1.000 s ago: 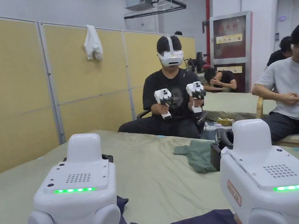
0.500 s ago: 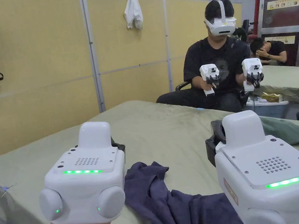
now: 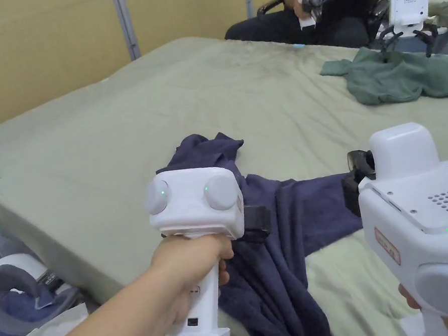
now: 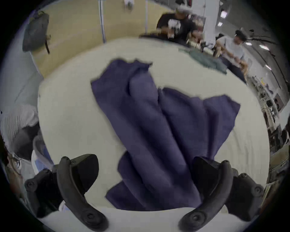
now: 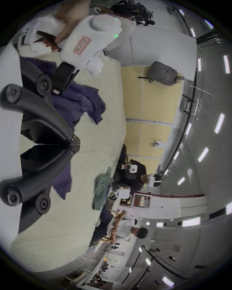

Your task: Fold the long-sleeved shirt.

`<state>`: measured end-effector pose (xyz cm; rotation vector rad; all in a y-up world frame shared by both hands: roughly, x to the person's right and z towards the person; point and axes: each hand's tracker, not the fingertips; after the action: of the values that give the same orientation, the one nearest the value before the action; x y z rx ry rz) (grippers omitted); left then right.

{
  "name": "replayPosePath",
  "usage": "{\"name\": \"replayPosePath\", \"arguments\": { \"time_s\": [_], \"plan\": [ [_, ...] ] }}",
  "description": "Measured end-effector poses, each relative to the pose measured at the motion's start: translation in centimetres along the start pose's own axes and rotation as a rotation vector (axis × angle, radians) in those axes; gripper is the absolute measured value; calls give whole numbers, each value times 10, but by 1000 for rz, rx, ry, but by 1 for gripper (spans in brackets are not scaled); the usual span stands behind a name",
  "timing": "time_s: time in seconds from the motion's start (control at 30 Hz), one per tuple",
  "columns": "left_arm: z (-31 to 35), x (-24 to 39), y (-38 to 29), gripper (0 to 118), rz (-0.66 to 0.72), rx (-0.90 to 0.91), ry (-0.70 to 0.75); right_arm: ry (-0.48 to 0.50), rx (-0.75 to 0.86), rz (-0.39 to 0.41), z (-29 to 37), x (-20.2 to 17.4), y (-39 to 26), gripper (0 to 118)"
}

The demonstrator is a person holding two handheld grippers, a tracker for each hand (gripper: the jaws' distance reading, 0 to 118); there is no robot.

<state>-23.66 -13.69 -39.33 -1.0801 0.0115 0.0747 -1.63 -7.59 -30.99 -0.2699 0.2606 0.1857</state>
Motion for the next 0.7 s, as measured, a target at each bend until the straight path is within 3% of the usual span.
{"name": "replayPosePath", "arguments": {
  "time_s": [0.1, 0.13, 0.17, 0.2, 0.23, 0.3, 0.37, 0.47, 0.5, 0.6, 0.7],
  "plan": [
    [-20, -4, 0, 110, 35, -73, -22, -17, -50, -19, -6, 8, -14, 11],
    [-19, -7, -1, 97, 67, -71, -56, -15, -66, -32, -8, 12, -17, 11],
    [-14, -9, 4, 72, 67, -40, -58, -23, -76, -43, -8, 15, -19, 11],
    [-9, -4, 3, 40, -28, 1, -83, -34, -81, -50, -8, 17, -21, 11],
    [-4, 2, 2, 25, -100, 15, -80, -39, -84, -55, -8, 20, -22, 11],
    [8, 16, 7, 23, -114, 23, -106, -55, -91, -76, -7, 24, -21, 11],
    [17, 29, 7, 23, -158, 81, 8, -72, -92, -101, -3, 27, -18, 11],
    [39, 32, 10, 22, -117, 170, -55, -87, -63, -108, 17, 36, -11, 11],
    [49, 38, 8, 22, -65, 119, -102, -96, -36, -97, 26, 40, -9, 11],
    [95, 52, 22, 21, -86, 234, -97, -192, 46, -40, 53, 54, 0, 11],
    [154, 79, 36, 21, -147, 401, -108, -202, 68, -66, 79, 74, 9, 11]
  ]
}}
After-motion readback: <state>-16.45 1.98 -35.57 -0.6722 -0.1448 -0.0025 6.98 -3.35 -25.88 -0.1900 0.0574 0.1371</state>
